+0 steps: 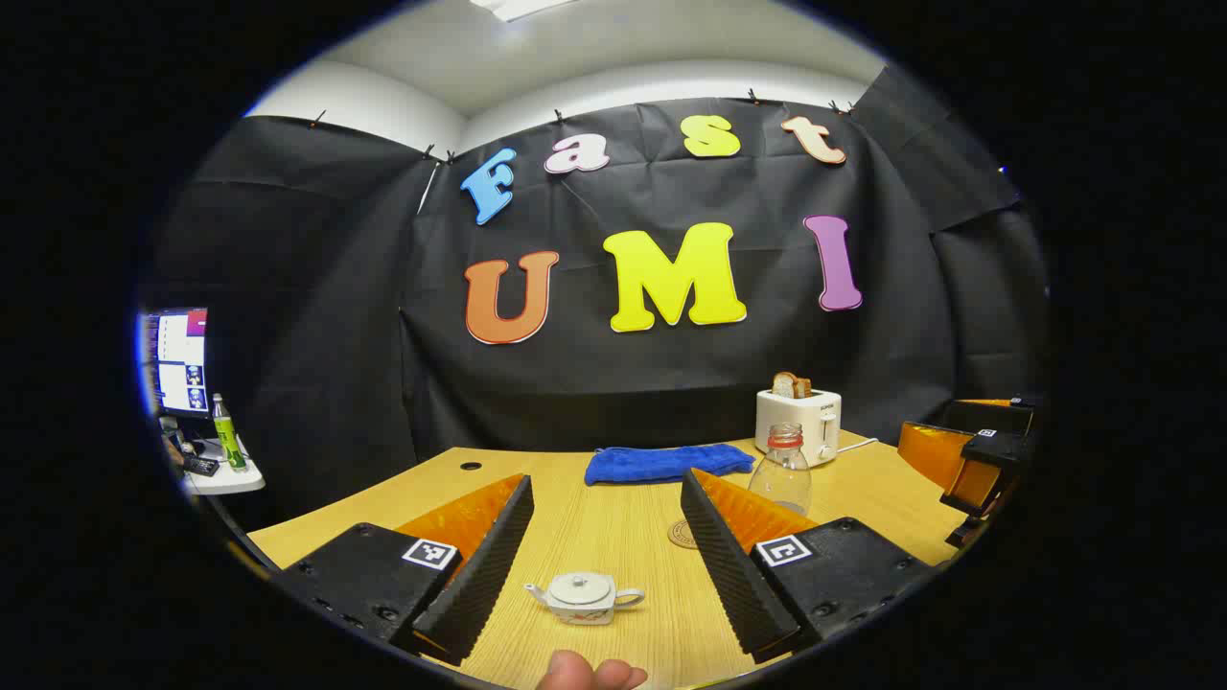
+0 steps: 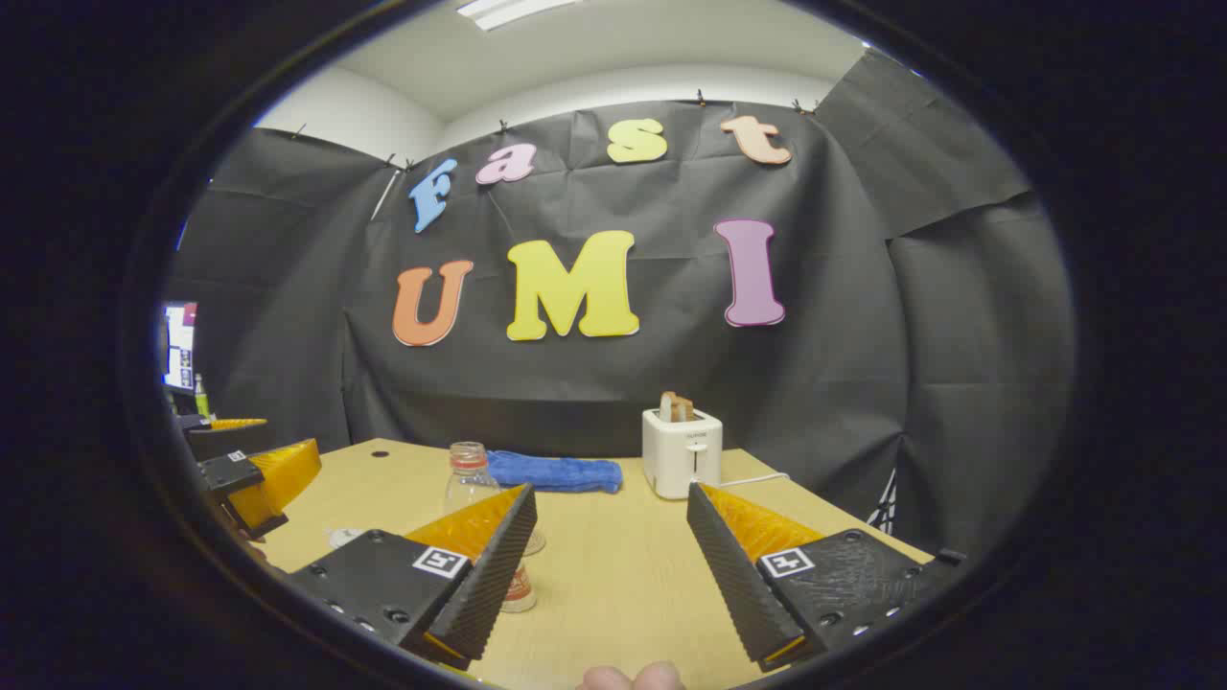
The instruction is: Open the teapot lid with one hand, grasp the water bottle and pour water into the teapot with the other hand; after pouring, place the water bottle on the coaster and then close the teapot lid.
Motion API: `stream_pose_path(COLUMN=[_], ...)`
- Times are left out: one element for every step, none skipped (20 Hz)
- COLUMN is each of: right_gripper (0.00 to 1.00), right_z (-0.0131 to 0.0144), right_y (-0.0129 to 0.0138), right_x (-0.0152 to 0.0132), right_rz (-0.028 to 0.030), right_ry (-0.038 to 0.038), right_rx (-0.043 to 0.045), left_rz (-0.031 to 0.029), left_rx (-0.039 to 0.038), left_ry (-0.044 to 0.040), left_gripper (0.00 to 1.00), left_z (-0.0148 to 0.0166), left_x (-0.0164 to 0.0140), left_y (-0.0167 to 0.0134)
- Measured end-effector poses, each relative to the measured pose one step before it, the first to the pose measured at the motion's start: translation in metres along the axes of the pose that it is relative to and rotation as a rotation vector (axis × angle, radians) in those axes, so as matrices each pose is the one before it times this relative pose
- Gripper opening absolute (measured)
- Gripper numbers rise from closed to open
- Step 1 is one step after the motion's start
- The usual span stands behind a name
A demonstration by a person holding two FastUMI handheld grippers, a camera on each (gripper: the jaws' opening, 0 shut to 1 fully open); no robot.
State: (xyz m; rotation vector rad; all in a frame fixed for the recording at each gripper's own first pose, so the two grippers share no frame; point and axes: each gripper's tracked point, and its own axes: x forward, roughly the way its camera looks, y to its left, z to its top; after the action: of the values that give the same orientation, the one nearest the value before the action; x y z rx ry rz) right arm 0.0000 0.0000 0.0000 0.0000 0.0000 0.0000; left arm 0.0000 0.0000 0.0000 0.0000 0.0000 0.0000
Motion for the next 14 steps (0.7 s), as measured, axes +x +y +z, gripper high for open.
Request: stream_pose_path(right_gripper=[0.94,0.94,0.95,0.95,0.95,0.95,0.95,0.95,0.95,0.95,0.95,0.94,0.95,0.95], right_z=[-0.00067,-0.00075,-0.00059,-0.00085,0.00039,-0.00037,0.00008,0.00015,-0.00022,-0.00001,-0.00056,-0.00108,0.00006,-0.00078], right_y=[0.00183,0.00088,0.00177,0.00183,0.00171,-0.00016,0.0009,0.00076,0.00039,0.00112,0.00072,0.00123,0.00114,0.00033], right_x=[-0.00059,0.00043,0.00004,-0.00077,0.00002,0.00017,0.00024,0.00001,-0.00039,-0.0004,0.00066,0.00012,0.00037,-0.00022], right_rz=[0.001,0.00149,0.00341,0.00236,0.00405,-0.00049,-0.00003,0.0004,0.00142,0.00232,0.00224,0.00265,0.00093,0.00029], right_ry=[-0.00056,-0.00005,0.00079,0.00116,-0.00071,-0.00125,0.00033,-0.00088,0.00084,-0.00013,0.00194,0.00269,0.00265,0.00119], right_rx=[-0.0059,-0.00833,-0.01059,-0.00833,-0.00431,-0.002,-0.0023,-0.00022,0.00159,0.00369,0.00243,-0.00087,-0.00318,-0.00047], left_rz=[0.00151,0.0002,0.00114,0.00016,-0.00066,0.00206,0.00289,0.00125,0.00154,0.0015,0.00201,0.00159,-0.00114,-0.00047], left_rx=[0.00003,0.00051,-0.00136,-0.00274,-0.00117,-0.00068,-0.00031,-0.00079,-0.0016,-0.00095,-0.00022,-0.00103,0.00004,0.00088], left_ry=[-0.00173,-0.00052,0.00058,-0.00085,0.0015,-0.00098,-0.00096,-0.00027,-0.00125,0.00051,0.00202,-0.00364,-0.00238,-0.00194], left_gripper=[0.97,0.97,0.97,0.97,0.97,0.97,0.97,0.97,0.97,0.97,0.97,0.97,0.97,0.97], left_z=[0.00033,0.00018,0.00019,-0.00028,-0.00012,0.00024,-0.00002,0.00047,0.00049,-0.0002,-0.00085,0.00125,0.00038,0.00123], left_x=[-0.00068,0.00019,-0.00003,0.0,0.00034,-0.00023,-0.00058,0.00071,-0.0005,-0.00012,-0.00003,-0.00012,-0.00079,-0.00087], left_y=[-0.00004,-0.00042,0.00023,0.00037,0.00001,0.00076,0.00096,-0.00084,0.00108,0.00076,0.00033,0.0003,-0.00026,-0.00032])
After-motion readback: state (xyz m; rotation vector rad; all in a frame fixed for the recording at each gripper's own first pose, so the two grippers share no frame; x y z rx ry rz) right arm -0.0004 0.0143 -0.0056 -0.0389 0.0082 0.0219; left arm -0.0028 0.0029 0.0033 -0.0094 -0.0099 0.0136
